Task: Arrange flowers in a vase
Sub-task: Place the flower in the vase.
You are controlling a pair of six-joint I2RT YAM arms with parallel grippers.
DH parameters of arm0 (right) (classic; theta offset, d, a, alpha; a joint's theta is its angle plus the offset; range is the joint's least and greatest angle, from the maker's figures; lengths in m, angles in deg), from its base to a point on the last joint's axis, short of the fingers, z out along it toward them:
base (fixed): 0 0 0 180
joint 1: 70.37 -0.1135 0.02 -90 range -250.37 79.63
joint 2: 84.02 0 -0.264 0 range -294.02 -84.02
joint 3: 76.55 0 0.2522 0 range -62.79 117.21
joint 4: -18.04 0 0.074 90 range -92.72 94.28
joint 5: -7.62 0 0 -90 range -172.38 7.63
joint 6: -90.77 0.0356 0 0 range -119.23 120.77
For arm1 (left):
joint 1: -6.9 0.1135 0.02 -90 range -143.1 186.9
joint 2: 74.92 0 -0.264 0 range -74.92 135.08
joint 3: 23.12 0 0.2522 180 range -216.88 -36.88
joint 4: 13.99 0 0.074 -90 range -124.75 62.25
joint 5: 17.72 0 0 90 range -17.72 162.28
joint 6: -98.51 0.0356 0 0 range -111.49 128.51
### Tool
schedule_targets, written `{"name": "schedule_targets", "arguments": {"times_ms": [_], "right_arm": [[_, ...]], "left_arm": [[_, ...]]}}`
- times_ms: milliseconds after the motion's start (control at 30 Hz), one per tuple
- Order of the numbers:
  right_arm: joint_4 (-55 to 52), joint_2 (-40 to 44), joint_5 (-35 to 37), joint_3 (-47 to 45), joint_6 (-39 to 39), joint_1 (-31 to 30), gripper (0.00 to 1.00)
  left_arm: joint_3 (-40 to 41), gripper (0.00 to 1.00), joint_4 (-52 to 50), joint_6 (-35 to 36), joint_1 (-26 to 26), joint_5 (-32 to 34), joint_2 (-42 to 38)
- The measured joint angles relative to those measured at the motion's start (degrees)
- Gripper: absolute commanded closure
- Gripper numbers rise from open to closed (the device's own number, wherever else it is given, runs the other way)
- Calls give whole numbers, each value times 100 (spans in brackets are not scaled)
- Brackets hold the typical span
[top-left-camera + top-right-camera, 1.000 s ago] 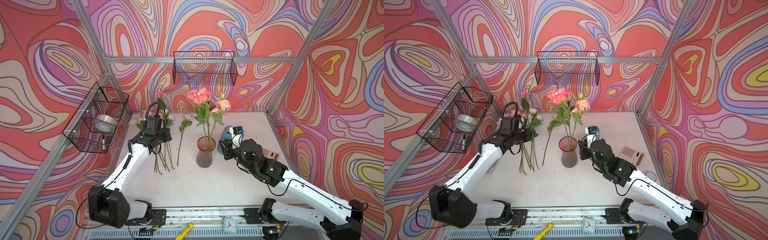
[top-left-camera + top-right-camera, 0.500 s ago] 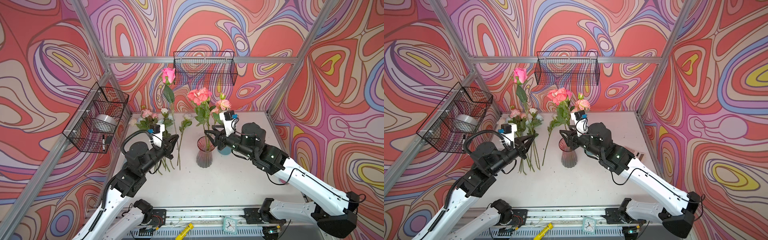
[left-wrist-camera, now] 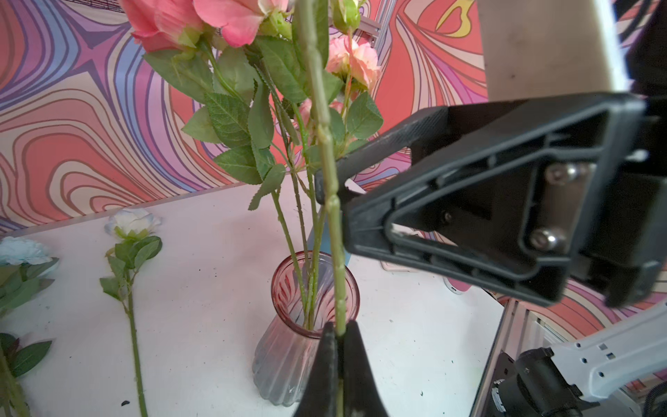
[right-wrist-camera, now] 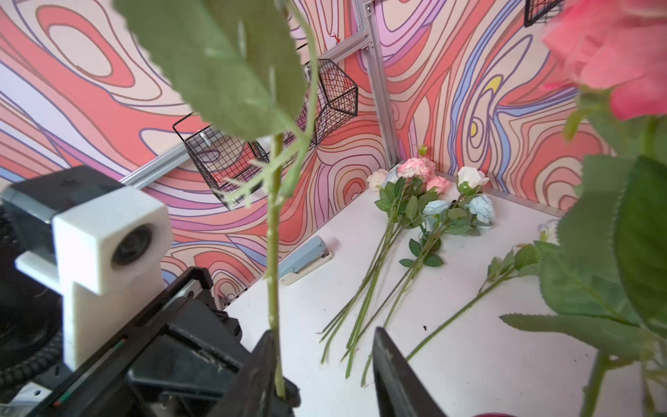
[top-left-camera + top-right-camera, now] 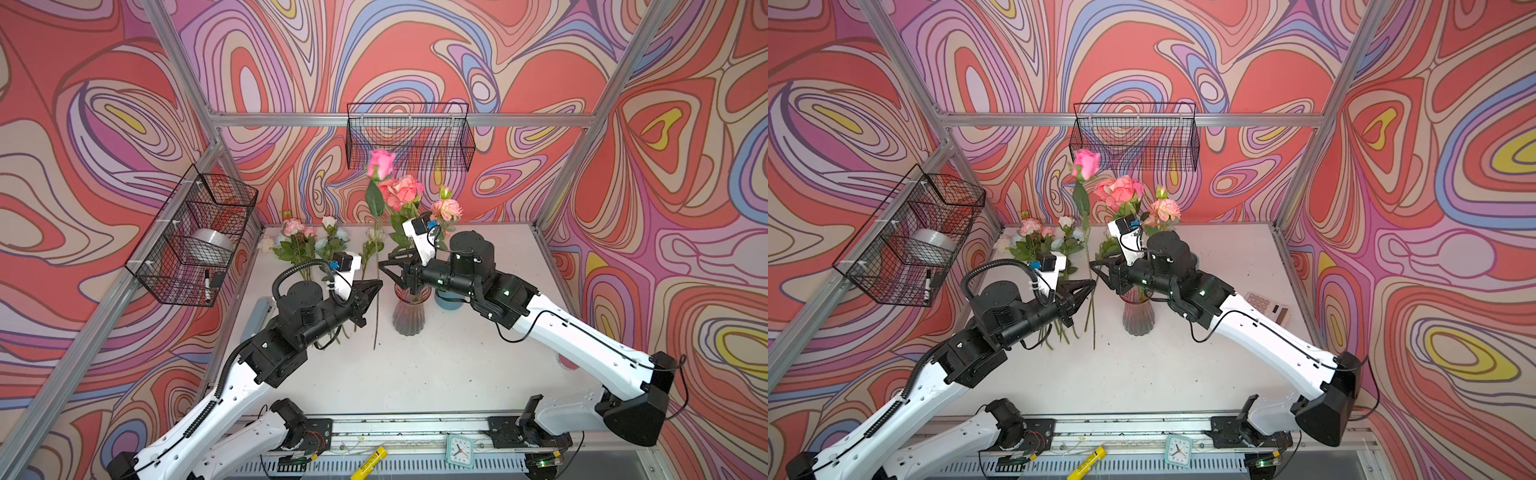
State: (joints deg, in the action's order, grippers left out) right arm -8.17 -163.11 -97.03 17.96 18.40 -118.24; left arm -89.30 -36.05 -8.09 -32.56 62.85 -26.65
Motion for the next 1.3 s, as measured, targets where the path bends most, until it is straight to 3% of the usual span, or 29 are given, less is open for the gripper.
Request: {"name": "schedule_targets", "arguments": {"times_ms": [133,267,400,500,667,767,1067,1300], "right_arm": [[90,-26,-87,0,94,2,69],[170,-26,-120,0,144,4,93],[221,-26,-142,0,205,7,100],[262,-26,-129,0,223,7,100],[262,-26,-114,0,221,7,100],[236,-26,-13,28,192,7,100],[-11,9,949,732,-343,7,100],[-240,125,1768,1161,-1001,7,100]], "left_arm": [[0,100,4,-9,-48,-13,105],[0,100,79,-11,-59,-20,144],[2,100,155,-11,-63,-17,160],[2,85,210,-11,-63,-15,168],[4,41,260,4,-63,42,162],[83,29,304,0,-63,179,52],[621,24,393,-7,-63,1108,-839],[754,23,382,-11,-63,1659,-1005]]}}
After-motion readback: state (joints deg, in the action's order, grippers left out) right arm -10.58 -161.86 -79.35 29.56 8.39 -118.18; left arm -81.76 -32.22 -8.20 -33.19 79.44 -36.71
